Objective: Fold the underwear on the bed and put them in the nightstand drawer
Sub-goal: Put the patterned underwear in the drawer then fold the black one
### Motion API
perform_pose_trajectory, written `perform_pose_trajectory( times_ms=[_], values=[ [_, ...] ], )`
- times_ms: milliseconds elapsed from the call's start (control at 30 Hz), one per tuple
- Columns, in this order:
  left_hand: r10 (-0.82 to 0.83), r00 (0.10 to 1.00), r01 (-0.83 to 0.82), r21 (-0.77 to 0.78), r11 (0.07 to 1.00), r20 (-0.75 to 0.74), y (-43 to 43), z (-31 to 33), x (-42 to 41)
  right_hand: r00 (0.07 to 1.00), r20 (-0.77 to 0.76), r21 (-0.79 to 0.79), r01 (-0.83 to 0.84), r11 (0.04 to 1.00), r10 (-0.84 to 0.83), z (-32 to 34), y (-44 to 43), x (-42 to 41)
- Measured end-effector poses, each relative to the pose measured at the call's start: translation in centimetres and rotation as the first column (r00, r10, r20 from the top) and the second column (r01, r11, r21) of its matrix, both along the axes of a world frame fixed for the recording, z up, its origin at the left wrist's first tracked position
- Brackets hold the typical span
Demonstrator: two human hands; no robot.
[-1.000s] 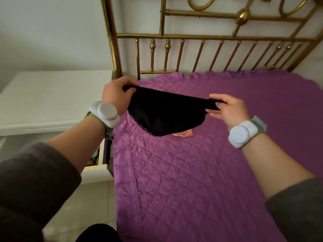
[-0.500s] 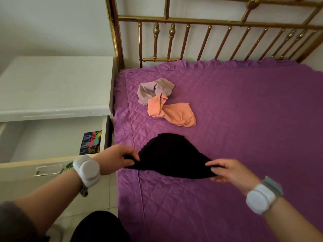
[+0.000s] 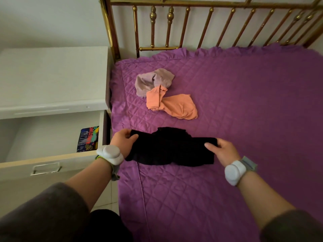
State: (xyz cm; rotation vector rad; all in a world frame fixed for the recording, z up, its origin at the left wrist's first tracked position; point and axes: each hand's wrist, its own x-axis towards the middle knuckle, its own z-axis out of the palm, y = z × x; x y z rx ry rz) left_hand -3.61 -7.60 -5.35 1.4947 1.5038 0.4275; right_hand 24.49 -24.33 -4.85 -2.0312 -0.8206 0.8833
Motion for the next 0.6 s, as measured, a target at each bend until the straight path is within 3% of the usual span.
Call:
perform_pose_trajectory(
  times_ms=[167, 267, 333, 433, 600],
  values=[
    [0.057, 0.992, -0.054, 0.029, 0.998, -0.113, 0.6, -1.2, 1.2, 0.991, 0.101, -0.037, 0.096, 0.995, -0.092, -2.0, 2.2, -0.4],
    [0.159, 0.987, -0.16, 0.027, 0.987, 0.029, 0.8, -1.3, 1.3, 0.979, 0.149, -0.041, 0.143, 0.989, -0.135, -2.5, 3.4, -0.5],
    [0.08, 0.994, -0.083, 0.043, 0.996, 0.079, 0.8, -1.4, 1.4, 0.963, 0.158, -0.018, 0.222, 0.975, -0.217, -2.5, 4.1, -0.2],
    [-0.152, 0.988, 0.155, 0.079, 0.985, -0.041, 0.9, -1.9, 1.5, 0.964, 0.174, -0.015, 0.208, 0.978, -0.202, -2.5, 4.6, 0.3],
    [-0.101, 0.985, 0.12, 0.132, 0.984, -0.142, 1.5, -2.1, 1.6, 0.974, 0.21, -0.054, 0.099, 0.994, -0.086, -3.2, 4.3, 0.9]
  ],
)
